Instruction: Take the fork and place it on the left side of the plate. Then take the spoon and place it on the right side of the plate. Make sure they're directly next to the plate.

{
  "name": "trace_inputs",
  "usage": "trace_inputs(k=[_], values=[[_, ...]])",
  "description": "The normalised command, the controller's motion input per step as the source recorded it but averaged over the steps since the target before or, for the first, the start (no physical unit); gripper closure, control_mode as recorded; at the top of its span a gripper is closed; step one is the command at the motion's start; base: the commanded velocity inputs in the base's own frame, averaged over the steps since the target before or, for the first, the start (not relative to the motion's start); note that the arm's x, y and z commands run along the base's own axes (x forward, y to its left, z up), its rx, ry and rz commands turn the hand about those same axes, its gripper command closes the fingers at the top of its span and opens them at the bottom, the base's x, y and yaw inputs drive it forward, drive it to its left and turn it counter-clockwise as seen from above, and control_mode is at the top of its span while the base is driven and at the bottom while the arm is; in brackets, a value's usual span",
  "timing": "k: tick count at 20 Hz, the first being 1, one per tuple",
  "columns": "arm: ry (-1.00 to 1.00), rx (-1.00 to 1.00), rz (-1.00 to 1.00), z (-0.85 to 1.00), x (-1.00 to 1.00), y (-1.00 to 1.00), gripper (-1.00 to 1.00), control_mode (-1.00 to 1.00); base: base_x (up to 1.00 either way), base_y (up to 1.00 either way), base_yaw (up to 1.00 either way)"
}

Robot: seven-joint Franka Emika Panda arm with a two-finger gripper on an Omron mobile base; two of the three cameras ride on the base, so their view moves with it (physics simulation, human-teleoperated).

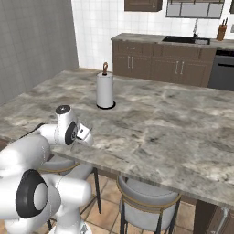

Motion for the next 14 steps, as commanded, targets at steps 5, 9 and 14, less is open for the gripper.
trace_inputs(k=[5, 9, 14], values=[[0.0, 0.0, -0.02, -0.2, 0.12, 0.0, 1.0, -1.0, 0.0, 0.0, 0.0], [0.0, 0.01, -0.04, -0.26, 0.0, 0.0, 1.0, -1.0, 0.0, 0.0, 0.0], [0.0, 0.02, -0.03, -0.23, 0.0, 0.0, 1.0, -1.0, 0.0, 0.0, 0.0]])
